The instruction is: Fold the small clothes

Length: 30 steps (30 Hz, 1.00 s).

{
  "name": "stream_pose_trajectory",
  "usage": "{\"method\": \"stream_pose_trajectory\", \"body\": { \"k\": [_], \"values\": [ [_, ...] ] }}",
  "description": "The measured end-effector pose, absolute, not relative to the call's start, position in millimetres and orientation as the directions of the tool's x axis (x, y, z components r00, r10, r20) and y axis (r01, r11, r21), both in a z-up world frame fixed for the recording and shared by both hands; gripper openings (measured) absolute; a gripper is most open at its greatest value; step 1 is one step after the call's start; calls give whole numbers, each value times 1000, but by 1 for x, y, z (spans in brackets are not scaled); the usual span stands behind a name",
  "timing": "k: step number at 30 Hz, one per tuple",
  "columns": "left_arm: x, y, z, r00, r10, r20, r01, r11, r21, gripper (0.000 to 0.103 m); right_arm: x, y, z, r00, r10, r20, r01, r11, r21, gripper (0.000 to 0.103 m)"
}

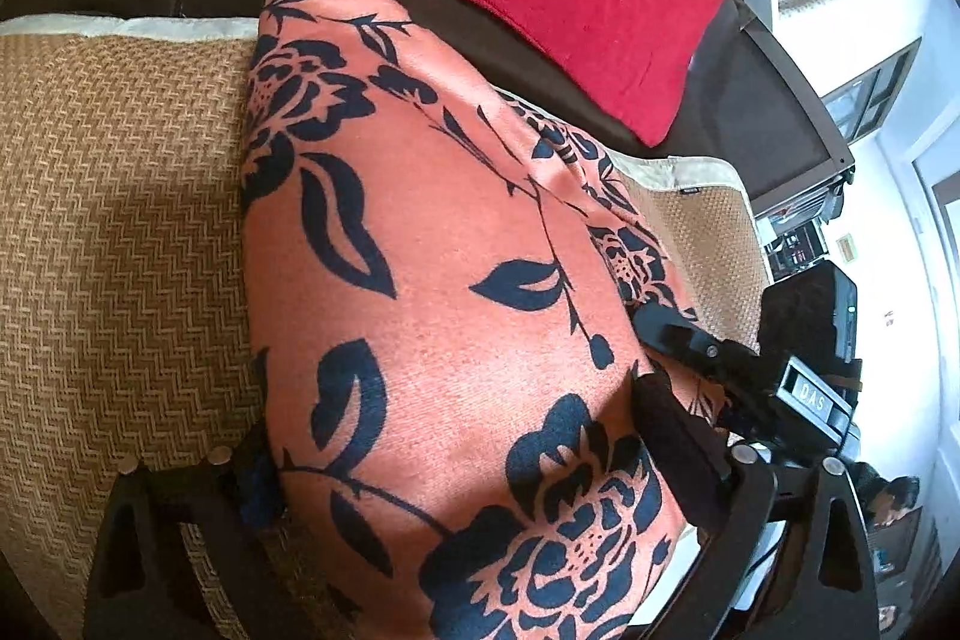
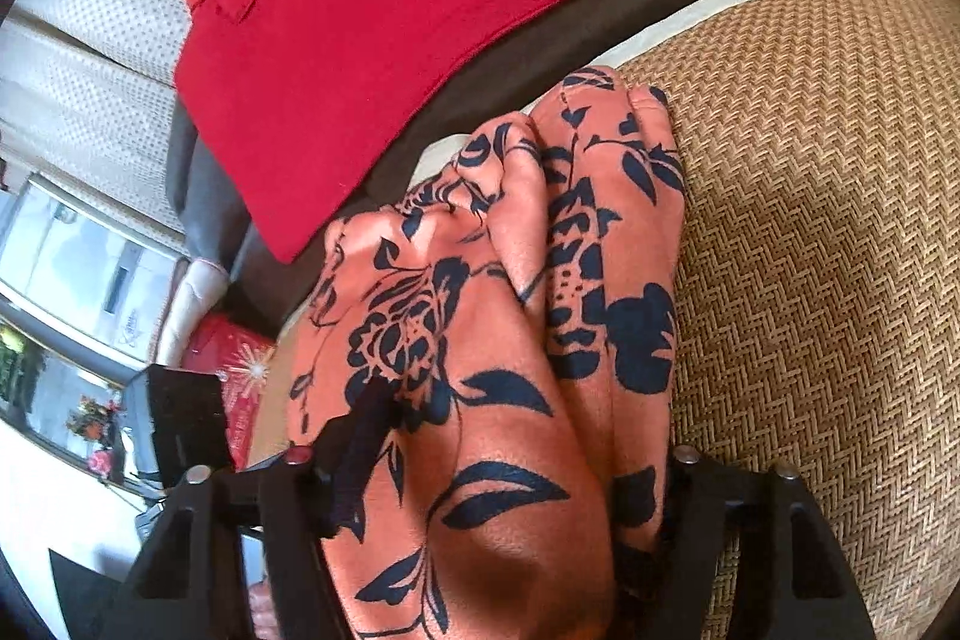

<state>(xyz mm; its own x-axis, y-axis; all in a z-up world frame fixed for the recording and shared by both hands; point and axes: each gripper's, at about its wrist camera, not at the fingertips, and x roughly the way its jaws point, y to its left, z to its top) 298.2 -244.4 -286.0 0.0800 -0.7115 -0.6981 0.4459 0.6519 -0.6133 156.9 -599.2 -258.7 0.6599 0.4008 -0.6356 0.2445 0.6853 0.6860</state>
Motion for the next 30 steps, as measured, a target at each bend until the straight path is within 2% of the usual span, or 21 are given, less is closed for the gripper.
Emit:
{"method": "stream_pose_trajectory", "body": {
  "k": [4,10,23,30],
  "values": [
    [298,-244,-285,93,-706,-702,456,657,-600,89,165,-582,-252,662,367,-653,236,724,648,56],
    [293,-242,-267,135,-708,-693,494,654,-573,78,175,-551,-233,677,314,-666,211,784,584,50],
    [284,-202,-212,282,-709,-646,538,675,-505,77,190,-467,-180,767,286,-575,87,841,535,48],
    [277,-195,-194,332,-684,-650,549,700,-456,77,192,-457,-174,787,281,-548,61,850,523,48]
  ]
}}
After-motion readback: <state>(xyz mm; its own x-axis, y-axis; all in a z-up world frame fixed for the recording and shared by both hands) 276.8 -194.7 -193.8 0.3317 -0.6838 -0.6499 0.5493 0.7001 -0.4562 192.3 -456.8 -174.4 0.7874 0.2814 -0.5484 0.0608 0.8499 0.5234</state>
